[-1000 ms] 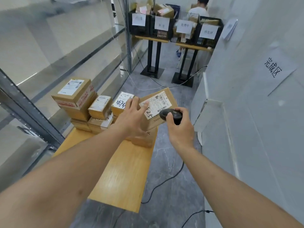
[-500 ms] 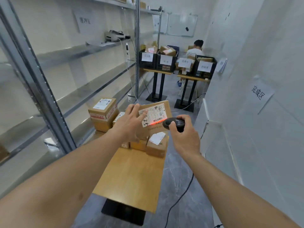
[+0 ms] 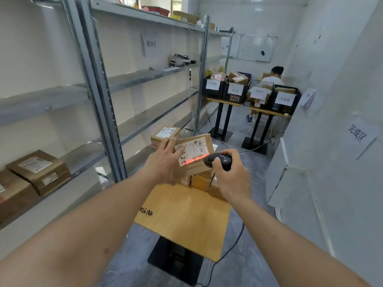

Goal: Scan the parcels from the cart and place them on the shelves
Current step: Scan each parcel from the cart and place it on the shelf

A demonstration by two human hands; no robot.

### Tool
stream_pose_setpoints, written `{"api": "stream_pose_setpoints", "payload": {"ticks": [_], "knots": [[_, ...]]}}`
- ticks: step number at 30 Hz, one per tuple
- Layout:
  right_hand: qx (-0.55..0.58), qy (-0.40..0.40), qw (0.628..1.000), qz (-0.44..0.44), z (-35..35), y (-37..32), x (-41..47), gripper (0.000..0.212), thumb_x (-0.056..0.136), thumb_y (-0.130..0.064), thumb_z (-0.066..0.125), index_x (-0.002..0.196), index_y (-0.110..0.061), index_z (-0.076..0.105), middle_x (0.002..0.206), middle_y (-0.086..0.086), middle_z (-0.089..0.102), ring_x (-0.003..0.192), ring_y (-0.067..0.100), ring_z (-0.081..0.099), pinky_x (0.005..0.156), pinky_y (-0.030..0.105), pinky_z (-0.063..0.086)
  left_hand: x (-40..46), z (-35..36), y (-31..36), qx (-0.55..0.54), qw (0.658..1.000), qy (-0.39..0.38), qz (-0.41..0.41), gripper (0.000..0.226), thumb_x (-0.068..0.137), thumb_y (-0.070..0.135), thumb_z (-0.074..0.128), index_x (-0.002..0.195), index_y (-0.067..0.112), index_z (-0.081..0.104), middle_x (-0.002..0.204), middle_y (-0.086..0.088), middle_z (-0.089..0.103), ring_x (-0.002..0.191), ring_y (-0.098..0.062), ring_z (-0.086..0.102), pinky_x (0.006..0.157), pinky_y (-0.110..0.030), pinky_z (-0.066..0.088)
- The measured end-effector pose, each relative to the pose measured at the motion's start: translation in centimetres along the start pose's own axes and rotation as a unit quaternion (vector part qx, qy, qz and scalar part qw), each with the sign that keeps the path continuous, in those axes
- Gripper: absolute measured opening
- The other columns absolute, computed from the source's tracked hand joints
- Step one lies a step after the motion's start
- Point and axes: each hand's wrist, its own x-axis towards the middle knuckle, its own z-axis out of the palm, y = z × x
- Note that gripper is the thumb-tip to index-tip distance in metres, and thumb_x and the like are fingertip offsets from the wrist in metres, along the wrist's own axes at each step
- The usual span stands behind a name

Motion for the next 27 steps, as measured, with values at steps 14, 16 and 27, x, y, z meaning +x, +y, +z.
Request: {"api": "stream_pose_setpoints", "payload": {"ticks": [14,16,27], "knots": [[0.042,-0.075,0.995,-0.040,1.1,-1.3,0.7,0.020,0.100,-0.046,0.058,0.119,-0.038,0.053,0.098,-0.009,0.067,0.085,0.007,0.061,0.062,0.029,0.044,-3.6,-1.2,-1.3,0.036,0.995,-0.008,-0.093,0.141,0.062,0.057,0.093,0.167,0.023,0.006,0.164,-0.008,0.003,0.151,-0.033,0.006,0.112,-0.046,0.047],[0.057,-0.086,0.994,-0.038,1.1,-1.0,0.9,0.022,0.100,-0.046,0.057,0.120,-0.038,0.053,0.100,-0.010,0.067,0.086,0.006,0.061,0.064,0.030,0.046,-3.9,-1.2,-1.1,0.040,0.994,-0.006,-0.103,0.143,0.061,0.060,0.092,0.167,0.022,0.005,0.163,-0.008,0.007,0.151,-0.033,0.008,0.116,-0.047,0.043],[0.192,-0.140,0.971,0.008,3.6,-1.2,-0.4,0.024,0.100,-0.051,0.056,0.120,-0.038,0.055,0.104,-0.007,0.065,0.092,0.016,0.065,0.077,0.042,0.057,-7.7,-1.0,0.5,-0.052,0.961,-0.011,-0.273,0.137,0.064,0.084,0.073,0.165,0.014,0.011,0.151,-0.020,0.025,0.142,-0.040,0.023,0.120,-0.053,0.032]]}}
